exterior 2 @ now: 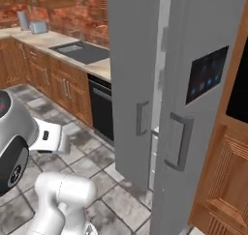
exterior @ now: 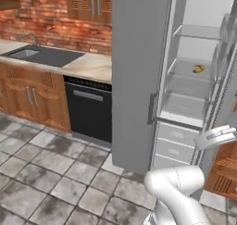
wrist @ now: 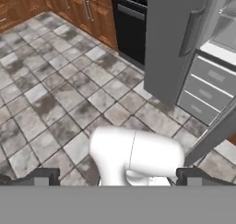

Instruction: Retrieve the peach and banana from the fridge and place them into the bowl on the dining table.

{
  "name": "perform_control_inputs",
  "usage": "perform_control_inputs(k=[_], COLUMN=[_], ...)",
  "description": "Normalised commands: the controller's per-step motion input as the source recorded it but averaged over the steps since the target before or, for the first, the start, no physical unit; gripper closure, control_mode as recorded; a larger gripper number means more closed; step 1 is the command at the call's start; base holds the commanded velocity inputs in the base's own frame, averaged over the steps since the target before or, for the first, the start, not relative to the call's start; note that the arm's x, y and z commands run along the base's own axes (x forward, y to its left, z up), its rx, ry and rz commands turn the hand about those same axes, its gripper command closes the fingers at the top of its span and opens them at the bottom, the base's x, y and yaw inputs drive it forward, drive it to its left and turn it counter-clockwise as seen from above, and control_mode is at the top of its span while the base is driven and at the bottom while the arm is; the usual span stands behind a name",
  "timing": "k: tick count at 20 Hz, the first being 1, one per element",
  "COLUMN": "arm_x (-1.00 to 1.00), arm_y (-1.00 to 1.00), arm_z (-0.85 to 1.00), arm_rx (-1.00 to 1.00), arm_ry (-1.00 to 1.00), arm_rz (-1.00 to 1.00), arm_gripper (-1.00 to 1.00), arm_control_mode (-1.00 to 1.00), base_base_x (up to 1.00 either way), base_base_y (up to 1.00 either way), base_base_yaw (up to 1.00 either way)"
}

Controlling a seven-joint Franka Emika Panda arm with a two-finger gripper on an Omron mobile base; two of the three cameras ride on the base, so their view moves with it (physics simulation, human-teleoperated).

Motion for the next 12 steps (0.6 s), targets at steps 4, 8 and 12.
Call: perform_control_inputs(k=[4, 8, 12], arm_x=[0.00, 0.00, 0.00], arm_y=[0.00, 0.00, 0.00], arm_z=[0.00, 0.00, 0.00], arm_rx=[0.00, 0.00, 0.00], arm_ry=[0.00, 0.00, 0.00], arm_rz=[0.00, 0.00, 0.00], arm_gripper=[-1.00, -1.00, -1.00], arm_control_mode=[1.00, 1.00, 1.00], base_base_x=[0.64, 0.69, 0.72], base_base_y=[0.48, 0.65, 0.88], base_base_yaw=[-0.57, -0.58, -0.59])
